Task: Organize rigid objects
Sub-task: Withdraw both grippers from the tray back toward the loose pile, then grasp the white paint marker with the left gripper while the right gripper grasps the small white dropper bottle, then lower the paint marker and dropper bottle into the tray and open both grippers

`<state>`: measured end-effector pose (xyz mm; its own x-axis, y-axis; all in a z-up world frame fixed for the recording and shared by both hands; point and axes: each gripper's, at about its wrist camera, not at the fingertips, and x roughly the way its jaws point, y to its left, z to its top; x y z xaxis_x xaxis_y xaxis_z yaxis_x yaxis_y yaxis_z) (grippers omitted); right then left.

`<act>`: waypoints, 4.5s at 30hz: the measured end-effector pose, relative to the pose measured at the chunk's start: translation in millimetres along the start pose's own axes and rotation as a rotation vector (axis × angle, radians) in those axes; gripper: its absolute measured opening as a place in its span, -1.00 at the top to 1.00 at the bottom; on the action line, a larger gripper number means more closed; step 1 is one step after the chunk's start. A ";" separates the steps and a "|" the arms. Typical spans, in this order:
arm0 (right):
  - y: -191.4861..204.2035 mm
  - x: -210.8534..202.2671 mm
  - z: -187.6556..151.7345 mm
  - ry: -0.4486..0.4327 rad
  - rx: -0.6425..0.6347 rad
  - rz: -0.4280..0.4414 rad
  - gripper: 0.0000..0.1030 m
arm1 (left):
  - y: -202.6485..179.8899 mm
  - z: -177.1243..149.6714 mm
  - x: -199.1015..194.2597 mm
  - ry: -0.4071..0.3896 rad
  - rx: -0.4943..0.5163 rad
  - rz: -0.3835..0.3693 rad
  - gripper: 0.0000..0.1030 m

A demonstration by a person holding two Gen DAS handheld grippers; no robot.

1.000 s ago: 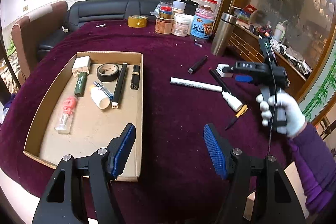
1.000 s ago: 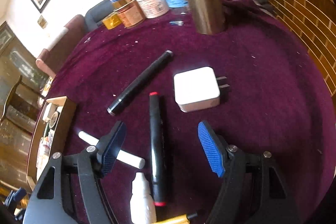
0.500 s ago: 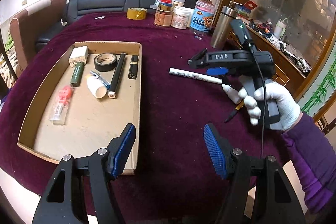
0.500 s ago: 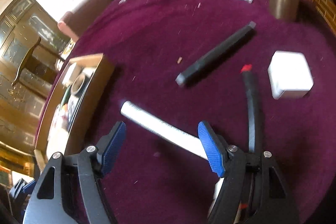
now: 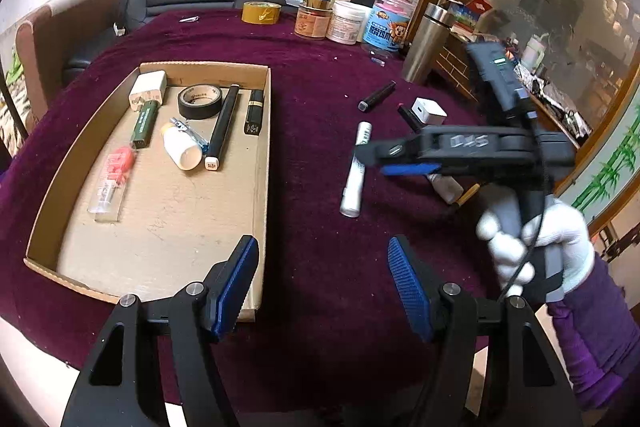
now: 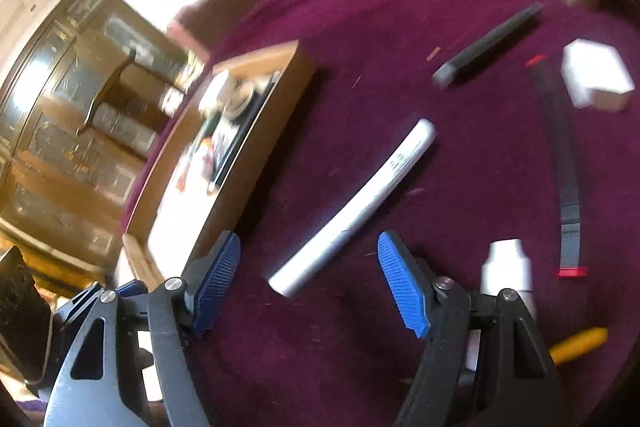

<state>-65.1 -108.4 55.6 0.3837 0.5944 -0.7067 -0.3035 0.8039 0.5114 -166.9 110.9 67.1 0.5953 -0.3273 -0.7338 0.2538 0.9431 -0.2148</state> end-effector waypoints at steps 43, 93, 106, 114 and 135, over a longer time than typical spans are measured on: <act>-128.8 -72.6 -28.0 -0.313 0.342 -0.301 -0.40 | -66.2 -2.7 61.0 0.062 0.293 0.337 -0.19; -13.8 11.6 -28.1 -0.009 -0.135 -0.483 0.24 | -6.3 43.2 45.1 0.032 0.036 -0.062 0.78; 21.2 -18.0 -3.3 -0.084 -0.073 -0.288 0.55 | 119.2 29.7 22.8 0.000 -0.174 0.105 0.78; 92.1 37.0 18.5 0.016 -0.141 -0.075 0.55 | 158.1 32.2 45.3 0.083 -0.224 0.177 0.78; 186.8 173.6 20.1 0.218 -0.294 -0.092 0.54 | 211.6 50.5 30.2 -0.003 -0.321 0.204 0.41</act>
<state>-37.7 145.3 38.2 0.2359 0.4764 -0.8470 -0.5260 0.7955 0.3009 -56.7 297.6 32.0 0.6113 -0.1311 -0.7805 -0.1216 0.9589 -0.2563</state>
